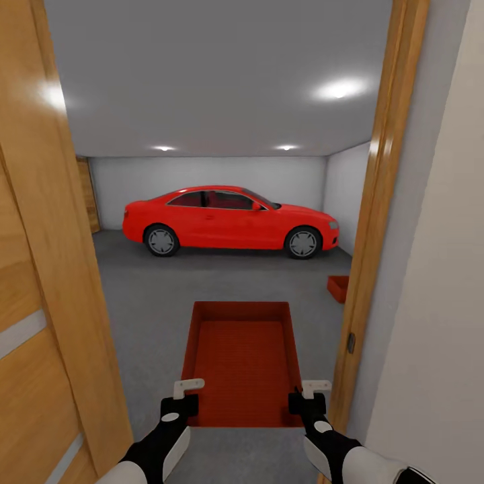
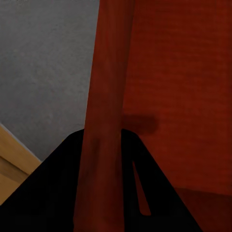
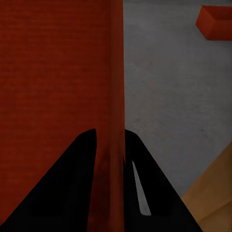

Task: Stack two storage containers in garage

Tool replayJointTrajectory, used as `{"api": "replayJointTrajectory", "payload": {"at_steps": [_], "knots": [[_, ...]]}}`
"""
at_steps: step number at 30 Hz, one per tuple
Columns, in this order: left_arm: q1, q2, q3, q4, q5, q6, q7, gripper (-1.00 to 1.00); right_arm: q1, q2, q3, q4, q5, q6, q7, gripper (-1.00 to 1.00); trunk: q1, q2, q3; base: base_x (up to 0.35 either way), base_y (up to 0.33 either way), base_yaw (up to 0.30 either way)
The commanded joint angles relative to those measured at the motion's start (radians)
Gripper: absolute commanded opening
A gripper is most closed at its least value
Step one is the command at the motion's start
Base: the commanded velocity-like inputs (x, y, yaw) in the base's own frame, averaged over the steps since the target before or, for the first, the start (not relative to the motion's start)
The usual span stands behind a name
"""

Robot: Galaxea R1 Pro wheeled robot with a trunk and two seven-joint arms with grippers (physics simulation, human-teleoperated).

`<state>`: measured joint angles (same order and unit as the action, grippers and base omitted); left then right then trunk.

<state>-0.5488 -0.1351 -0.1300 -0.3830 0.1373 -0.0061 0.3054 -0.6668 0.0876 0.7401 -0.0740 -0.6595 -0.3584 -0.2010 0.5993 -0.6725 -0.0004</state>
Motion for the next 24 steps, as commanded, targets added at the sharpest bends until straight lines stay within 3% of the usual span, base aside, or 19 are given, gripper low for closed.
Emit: {"api": "replayJointTrajectory", "payload": {"at_steps": [1,13,24], "knots": [[0.0,0.049,0.029,0.001,0.019,0.0,0.006,-1.0,0.0,-0.006,-0.056,-0.004,0.014,-0.001,0.002,-1.0,0.0,-0.001,0.0,0.0,0.0,0.0],[0.0,0.049,0.029,0.001,0.019,0.0,0.006,-1.0,0.0,-0.006,-0.056,-0.004,0.014,-0.002,0.0,-1.0,0.0,-0.001,0.0,0.122,0.132,0.0],[0.0,0.049,0.029,0.001,0.019,0.0,0.006,-1.0,0.0,-0.006,-0.056,-0.004,0.014,-0.001,-0.001,-1.0,0.0,-0.001,0.0,0.029,0.018,0.0]]}}
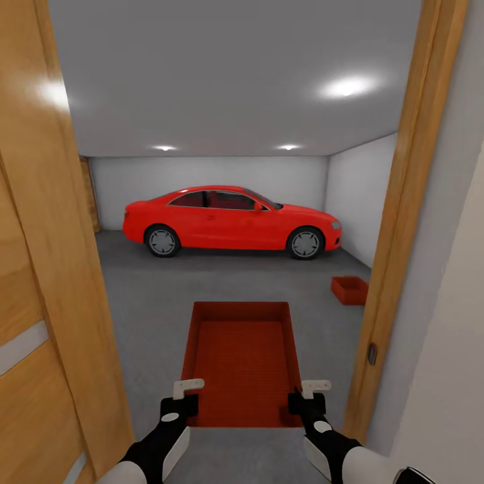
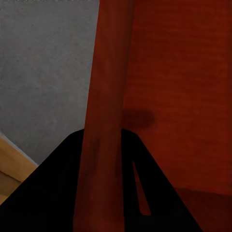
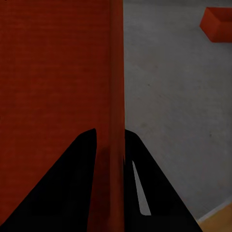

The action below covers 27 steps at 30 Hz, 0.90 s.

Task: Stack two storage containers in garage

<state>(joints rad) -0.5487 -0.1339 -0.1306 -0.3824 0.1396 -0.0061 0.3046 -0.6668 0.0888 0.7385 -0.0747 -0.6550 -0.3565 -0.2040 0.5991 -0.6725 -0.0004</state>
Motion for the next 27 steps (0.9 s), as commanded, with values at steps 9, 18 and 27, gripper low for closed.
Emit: {"api": "replayJointTrajectory", "payload": {"at_steps": [9,18,27], "knots": [[0.0,0.048,0.029,0.002,0.015,0.0,0.007,-1.0,0.0,-0.006,-0.054,-0.004,0.009,-0.002,0.001,-1.0,0.0,0.0,0.0,0.283,0.0,0.0],[0.0,0.048,0.029,0.002,0.016,0.0,0.007,-1.0,0.0,-0.006,-0.054,-0.004,0.009,-0.003,0.001,-1.0,0.0,0.0,0.0,0.321,0.0,0.0],[0.0,0.048,0.029,0.0,0.016,0.0,0.007,-1.0,0.0,-0.006,-0.054,-0.004,0.009,-0.004,0.001,-1.0,0.0,0.0,0.0,0.321,0.0,0.001]]}}
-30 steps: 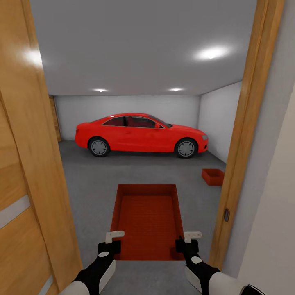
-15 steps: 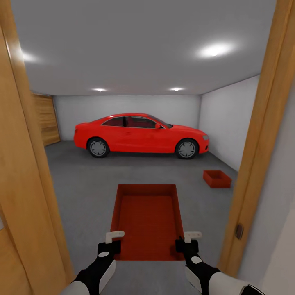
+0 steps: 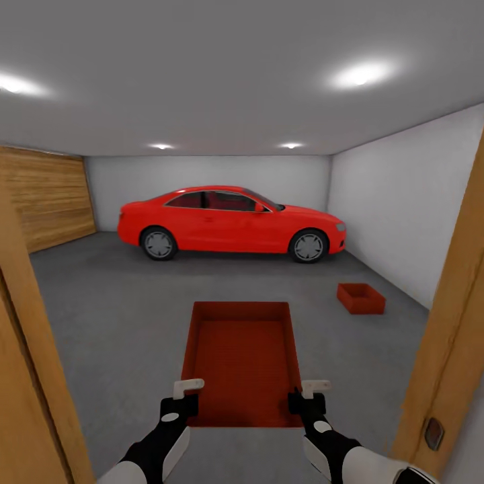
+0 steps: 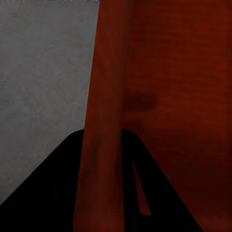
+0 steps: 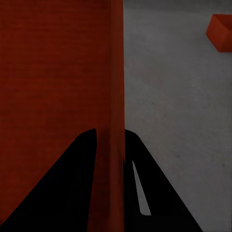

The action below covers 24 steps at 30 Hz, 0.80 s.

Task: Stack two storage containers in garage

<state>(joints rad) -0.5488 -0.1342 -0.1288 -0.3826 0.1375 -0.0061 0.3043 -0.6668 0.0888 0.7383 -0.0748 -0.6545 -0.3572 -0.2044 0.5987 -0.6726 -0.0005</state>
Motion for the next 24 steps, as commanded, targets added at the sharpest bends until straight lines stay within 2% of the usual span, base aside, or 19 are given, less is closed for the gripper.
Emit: {"api": "replayJointTrajectory", "payload": {"at_steps": [1,9,24], "knots": [[0.0,0.048,0.028,0.001,0.018,0.0,0.007,-1.0,0.0,-0.006,-0.054,-0.003,0.009,-0.003,0.002,-1.0,0.001,0.0,0.0,0.321,0.0,0.043],[0.0,0.048,0.028,0.001,0.017,0.0,0.006,-1.0,0.0,-0.007,-0.054,-0.003,0.009,-0.003,0.003,-1.0,0.001,0.0,0.0,0.321,0.0,0.14],[0.0,0.048,0.028,0.001,0.017,0.0,0.006,-1.0,0.0,-0.008,-0.054,-0.003,0.009,-0.003,0.003,-1.0,0.001,0.0,0.0,0.321,0.0,0.01]]}}
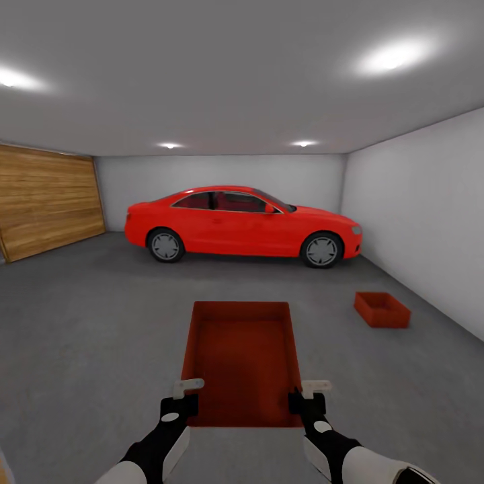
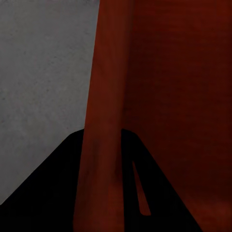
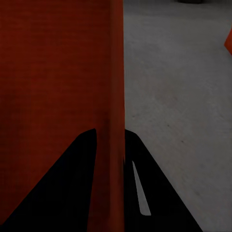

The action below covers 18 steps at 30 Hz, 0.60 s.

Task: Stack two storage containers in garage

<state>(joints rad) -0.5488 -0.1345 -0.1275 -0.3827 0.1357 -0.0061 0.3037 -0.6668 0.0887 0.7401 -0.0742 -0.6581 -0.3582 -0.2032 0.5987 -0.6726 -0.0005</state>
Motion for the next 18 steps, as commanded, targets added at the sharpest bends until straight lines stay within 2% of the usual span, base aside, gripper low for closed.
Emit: {"api": "replayJointTrajectory", "payload": {"at_steps": [1,18], "knots": [[0.0,0.049,0.026,0.001,0.019,0.0,0.006,-1.0,0.0,-0.007,-0.056,-0.004,0.012,-0.002,0.002,-1.0,0.001,0.0,0.0,0.321,0.0,0.0],[0.0,0.049,0.026,0.001,0.019,0.0,0.007,-1.0,0.0,-0.007,-0.056,-0.004,0.012,-0.002,0.002,-1.0,0.001,0.0,0.0,0.321,0.0,0.0]]}}
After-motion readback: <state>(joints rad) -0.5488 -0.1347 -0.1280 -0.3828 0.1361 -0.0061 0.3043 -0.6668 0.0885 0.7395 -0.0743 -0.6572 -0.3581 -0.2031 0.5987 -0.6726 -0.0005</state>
